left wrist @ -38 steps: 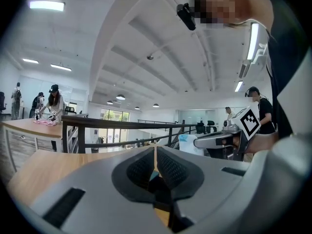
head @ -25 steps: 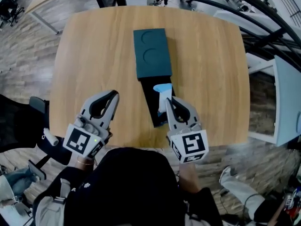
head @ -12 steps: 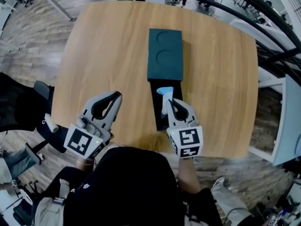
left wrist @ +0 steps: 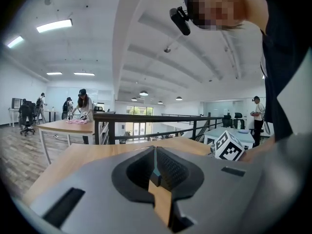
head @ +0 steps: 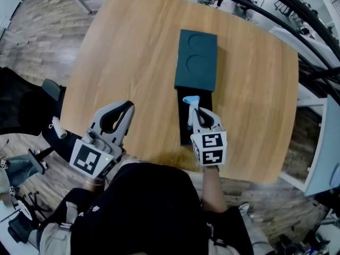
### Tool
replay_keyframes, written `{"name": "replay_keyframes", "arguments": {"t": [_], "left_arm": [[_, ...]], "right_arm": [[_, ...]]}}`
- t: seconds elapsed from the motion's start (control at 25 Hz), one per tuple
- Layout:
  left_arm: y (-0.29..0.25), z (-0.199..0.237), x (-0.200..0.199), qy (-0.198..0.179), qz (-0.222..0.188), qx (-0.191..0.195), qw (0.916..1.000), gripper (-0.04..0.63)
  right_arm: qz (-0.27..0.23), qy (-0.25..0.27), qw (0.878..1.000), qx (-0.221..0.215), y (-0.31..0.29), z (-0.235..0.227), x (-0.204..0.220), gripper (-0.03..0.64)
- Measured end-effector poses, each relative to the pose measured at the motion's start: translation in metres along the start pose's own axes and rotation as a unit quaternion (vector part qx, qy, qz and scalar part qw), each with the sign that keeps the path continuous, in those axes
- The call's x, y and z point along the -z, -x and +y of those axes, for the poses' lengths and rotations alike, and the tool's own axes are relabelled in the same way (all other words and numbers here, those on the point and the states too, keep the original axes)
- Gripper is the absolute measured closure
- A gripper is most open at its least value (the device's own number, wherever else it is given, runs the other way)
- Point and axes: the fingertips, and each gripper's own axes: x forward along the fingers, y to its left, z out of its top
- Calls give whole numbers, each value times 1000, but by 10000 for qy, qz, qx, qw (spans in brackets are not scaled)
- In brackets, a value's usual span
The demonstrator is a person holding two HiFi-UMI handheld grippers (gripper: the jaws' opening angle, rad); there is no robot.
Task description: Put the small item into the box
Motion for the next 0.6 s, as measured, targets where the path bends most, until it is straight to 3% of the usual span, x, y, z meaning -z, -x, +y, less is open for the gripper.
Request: {"name": "replay_keyframes", "arguments": {"t": [0.6], "left_arm": [[20, 10, 0, -4, 9, -350, 9994, 569]], "right_arm": [[448, 152, 9988, -87, -18, 1, 16, 584]]}}
